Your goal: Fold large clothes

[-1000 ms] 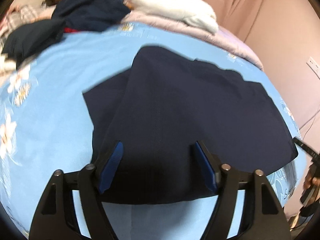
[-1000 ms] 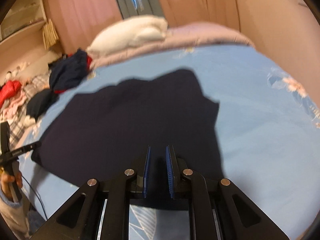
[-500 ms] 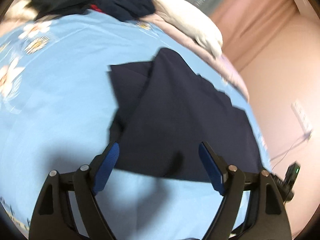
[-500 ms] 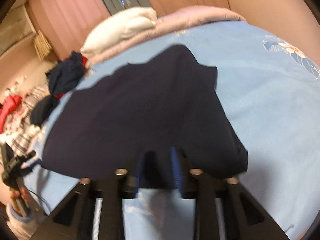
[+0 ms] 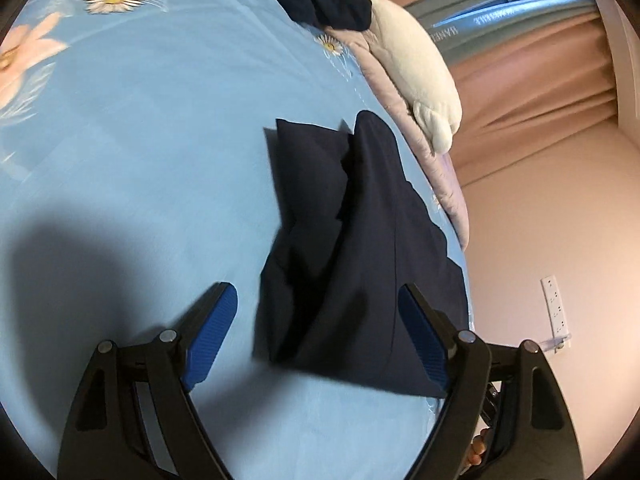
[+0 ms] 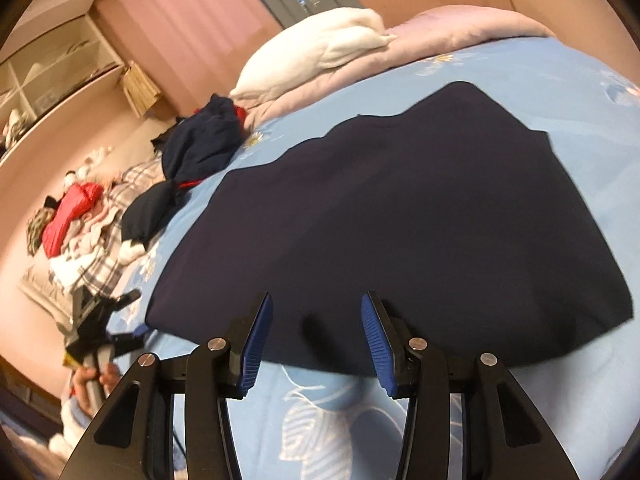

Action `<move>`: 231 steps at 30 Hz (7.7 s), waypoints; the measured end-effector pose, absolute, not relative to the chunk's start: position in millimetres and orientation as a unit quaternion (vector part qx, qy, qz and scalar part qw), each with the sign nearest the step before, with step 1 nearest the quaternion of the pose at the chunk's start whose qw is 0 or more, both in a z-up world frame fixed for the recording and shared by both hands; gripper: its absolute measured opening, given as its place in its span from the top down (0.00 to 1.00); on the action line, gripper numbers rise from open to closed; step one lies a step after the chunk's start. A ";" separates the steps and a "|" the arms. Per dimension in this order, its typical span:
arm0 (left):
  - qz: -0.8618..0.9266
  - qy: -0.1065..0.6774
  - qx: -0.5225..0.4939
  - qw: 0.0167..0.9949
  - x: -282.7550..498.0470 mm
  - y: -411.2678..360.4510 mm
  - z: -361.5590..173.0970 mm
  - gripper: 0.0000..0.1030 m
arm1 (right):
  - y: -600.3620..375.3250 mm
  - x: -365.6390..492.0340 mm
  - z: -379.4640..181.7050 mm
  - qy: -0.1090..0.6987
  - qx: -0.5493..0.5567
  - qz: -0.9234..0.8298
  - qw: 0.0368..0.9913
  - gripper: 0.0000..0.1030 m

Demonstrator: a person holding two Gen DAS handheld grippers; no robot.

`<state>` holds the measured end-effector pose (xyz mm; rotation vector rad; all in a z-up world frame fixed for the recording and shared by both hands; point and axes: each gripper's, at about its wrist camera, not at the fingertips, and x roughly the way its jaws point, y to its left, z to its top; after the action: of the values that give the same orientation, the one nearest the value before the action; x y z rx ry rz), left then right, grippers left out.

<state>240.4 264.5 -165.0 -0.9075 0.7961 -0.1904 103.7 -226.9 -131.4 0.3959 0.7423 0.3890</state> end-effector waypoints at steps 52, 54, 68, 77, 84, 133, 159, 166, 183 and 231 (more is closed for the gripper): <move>-0.114 0.454 -0.299 0.832 347.9 222.7 -165.6 0.60 | -114.7 103.8 -107.7 0.404 -0.021 0.228 0.886 0.58; -0.104 0.452 -0.291 0.837 346.4 221.2 -161.0 0.67 | -106.6 99.5 -112.8 0.408 -0.038 0.230 0.883 0.58; -0.082 0.402 -0.196 0.891 335.9 180.7 -103.4 0.86 | -103.9 112.0 -155.9 0.424 -0.042 0.214 0.879 0.58; -0.096 0.376 -0.158 0.908 326.3 144.1 -70.6 0.87 | -103.7 106.7 -159.1 0.404 -0.017 0.220 0.888 0.52; -0.113 0.371 -0.108 0.915 331.4 96.5 -46.2 0.86 | -125.6 99.1 -148.5 0.394 0.072 0.246 0.883 0.52; -0.243 0.476 -0.094 0.840 299.1 13.8 -105.9 0.46 | -248.0 171.6 -150.1 0.377 0.402 0.316 0.773 0.24; -0.243 0.456 -0.163 0.841 251.2 93.2 -107.8 0.39 | -229.5 154.3 -64.6 0.322 0.164 0.233 0.903 0.93; -0.268 0.444 -0.137 0.844 262.0 70.5 -102.6 0.39 | -309.1 133.0 -51.0 0.294 0.201 0.192 0.915 0.93; -0.286 0.450 0.048 0.845 323.9 -47.4 -116.4 0.39 | -382.1 158.7 -160.9 0.377 0.322 0.161 0.853 0.84; -0.258 0.448 0.052 0.854 308.7 -30.8 -144.9 0.35 | -329.9 131.1 -91.6 0.348 0.170 0.087 0.918 0.79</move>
<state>308.7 -30.8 -144.9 0.1100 0.9416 -0.5436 131.1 -329.9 -91.6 0.3506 0.7161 0.1797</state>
